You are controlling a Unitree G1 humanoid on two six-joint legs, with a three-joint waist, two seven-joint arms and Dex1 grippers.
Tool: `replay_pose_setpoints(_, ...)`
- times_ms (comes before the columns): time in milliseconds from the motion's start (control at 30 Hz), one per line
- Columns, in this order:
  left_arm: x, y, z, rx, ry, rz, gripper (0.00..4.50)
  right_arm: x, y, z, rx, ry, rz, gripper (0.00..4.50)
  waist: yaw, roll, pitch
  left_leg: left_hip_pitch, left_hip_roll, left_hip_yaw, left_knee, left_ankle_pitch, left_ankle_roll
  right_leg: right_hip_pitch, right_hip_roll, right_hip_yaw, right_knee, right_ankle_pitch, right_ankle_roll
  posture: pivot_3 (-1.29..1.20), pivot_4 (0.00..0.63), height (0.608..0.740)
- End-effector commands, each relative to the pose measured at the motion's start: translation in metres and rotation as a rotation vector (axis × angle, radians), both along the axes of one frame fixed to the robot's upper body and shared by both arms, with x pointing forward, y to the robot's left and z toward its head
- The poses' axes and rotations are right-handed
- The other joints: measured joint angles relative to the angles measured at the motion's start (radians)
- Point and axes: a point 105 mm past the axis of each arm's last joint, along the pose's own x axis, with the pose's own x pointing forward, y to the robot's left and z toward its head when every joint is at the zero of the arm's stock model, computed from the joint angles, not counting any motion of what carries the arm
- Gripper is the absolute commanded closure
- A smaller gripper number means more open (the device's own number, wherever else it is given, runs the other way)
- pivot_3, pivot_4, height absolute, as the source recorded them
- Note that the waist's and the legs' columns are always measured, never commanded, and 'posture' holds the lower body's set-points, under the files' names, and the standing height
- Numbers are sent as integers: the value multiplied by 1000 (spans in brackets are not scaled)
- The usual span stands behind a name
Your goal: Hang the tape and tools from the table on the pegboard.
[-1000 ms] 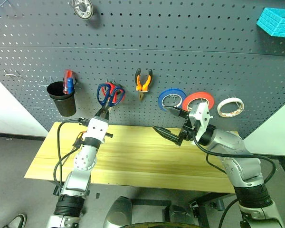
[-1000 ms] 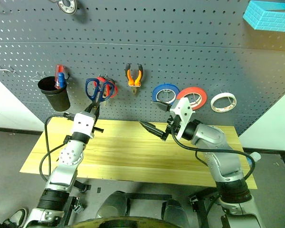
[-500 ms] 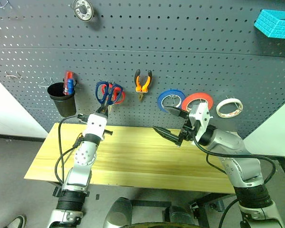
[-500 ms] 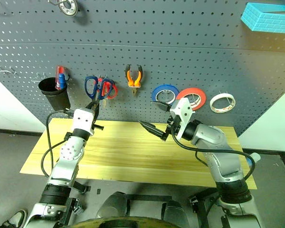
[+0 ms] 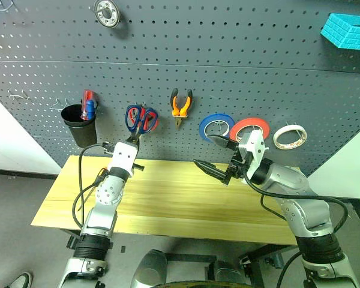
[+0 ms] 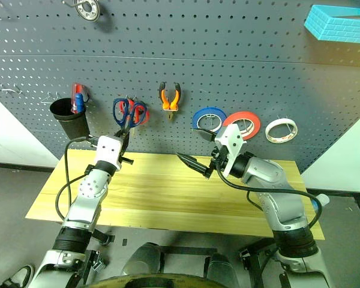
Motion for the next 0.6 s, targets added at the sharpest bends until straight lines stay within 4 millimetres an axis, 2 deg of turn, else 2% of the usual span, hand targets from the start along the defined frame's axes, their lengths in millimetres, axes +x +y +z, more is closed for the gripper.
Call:
replay_pose_setpoints(33,5,0,15,-4,-51,-5,3946,-3,2,10,1,-45,10,0,0,0,0,0,0,0,0,0,0,0,0,0,0,0,0,396,0,720)
replay_pose_setpoints(233,13,0,6,-28,3,22,3946,-3,2,9,1,-41,6,0,0,0,-1,0,0,0,0,0,0,0,0,0,0,0,0,397,0,720)
replay_pose_setpoints(600,33,-14,-9,-37,52,29,3946,-4,3,9,3,-38,5,0,0,-1,-2,1,0,0,0,0,0,1,0,0,1,1,1,389,0,720)
